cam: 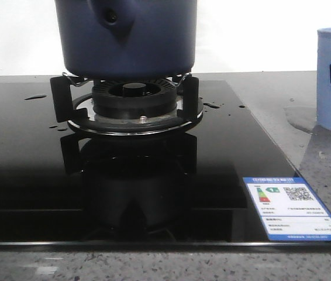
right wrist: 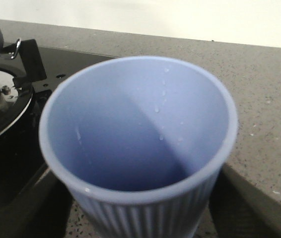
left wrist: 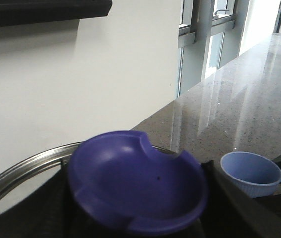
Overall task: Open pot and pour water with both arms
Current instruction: 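Set the cup back on the counter and open the right gripper, then lower the glass lid onto the saucepan and release the knob with the left gripper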
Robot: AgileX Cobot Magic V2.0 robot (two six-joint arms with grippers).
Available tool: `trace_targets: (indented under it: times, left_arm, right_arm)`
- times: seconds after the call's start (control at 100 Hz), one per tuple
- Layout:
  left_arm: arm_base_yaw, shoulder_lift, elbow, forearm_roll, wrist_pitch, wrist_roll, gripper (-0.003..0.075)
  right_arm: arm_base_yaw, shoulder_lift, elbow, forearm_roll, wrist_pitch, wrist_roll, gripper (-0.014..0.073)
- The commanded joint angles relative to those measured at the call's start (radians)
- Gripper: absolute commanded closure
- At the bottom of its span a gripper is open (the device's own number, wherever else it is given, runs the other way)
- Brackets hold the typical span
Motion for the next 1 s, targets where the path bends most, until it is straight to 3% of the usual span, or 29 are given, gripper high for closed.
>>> trace_targets:
  times: [0.0, 0.12, 0.22, 0.37, 0.56, 0.99]
  left_arm:
    - [-0.009, -0.033, -0.037, -0.089, 0.018, 0.010, 0.0446]
    - [-0.009, -0.033, -0.037, -0.090, 0.018, 0.010, 0.0446]
    - [-0.009, -0.033, -0.037, -0.090, 0.016, 0.019, 0.0446]
    - [-0.009, -0.031, -0.037, -0.099, 0.005, 0.045, 0.0446]
    - [-0.009, 0.027, -0.037, -0.190, 0.029, 0.064, 0.0446]
    - [-0.011, 0.170, -0.037, -0.188, 0.092, 0.089, 0.0446]
  right_arm:
    - [-0.007, 0.002, -0.011, 0.020, -0.047, 0.010, 0.0257]
    - [-0.007, 0.002, -0.011, 0.049, -0.071, 0.013, 0.0034]
    - [-0.007, -0.012, -0.011, 0.049, -0.069, 0.013, -0.0045]
    - [-0.007, -0.089, -0.011, 0.049, -0.043, 0.013, -0.0043]
    - [-0.007, -0.238, -0.011, 0.049, 0.092, 0.013, -0.0043]
    - [-0.007, -0.634, -0.036, 0.049, 0.263, 0.013, -0.0027]
